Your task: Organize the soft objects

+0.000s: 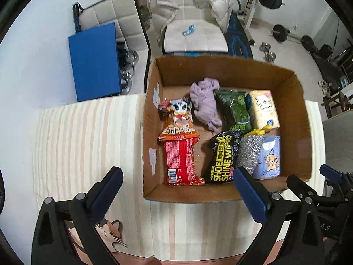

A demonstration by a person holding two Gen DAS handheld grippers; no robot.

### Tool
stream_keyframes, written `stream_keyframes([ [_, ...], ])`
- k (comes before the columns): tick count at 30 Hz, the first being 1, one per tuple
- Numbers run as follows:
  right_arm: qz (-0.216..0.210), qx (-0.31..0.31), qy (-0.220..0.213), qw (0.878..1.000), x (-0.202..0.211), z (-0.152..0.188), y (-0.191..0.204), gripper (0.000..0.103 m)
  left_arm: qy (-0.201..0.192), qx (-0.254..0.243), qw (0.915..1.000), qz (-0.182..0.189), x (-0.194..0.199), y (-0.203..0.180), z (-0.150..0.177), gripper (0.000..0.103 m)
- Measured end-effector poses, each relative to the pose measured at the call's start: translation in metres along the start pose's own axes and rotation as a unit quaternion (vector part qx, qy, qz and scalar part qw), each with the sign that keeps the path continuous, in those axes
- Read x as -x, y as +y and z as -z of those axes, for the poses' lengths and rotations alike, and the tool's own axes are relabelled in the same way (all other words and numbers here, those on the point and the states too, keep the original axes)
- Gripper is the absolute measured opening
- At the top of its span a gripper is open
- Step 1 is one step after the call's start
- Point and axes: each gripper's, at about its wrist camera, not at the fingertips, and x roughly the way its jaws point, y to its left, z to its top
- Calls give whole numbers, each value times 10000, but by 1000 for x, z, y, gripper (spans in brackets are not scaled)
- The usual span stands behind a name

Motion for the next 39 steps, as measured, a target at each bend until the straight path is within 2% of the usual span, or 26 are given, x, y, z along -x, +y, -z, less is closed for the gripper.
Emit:
stream_keyframes([
  [4,26,62,-210,9998,25,10,-4,103,-361,7,9993,-30,34,-5,11,103],
  [8,-34,158,-582,9982,66,29,-8,103,-668,13,9978,-54,69,-12,28,103],
  [14,-92,303,-1045,9940,128,66,-13,103,-1088,-80,9940,29,126,-25,69,103],
  [24,-266,411,-1456,9881,210,140,-23,103,-1432,32,9892,319,202,-31,130,103],
  [30,-329,412,-1776,9827,255,176,-28,103,-1664,-4,9856,300,244,-37,162,103],
  [39,-244,590,-2026,9772,304,224,-28,103,-1902,87,9809,393,287,-38,194,103],
])
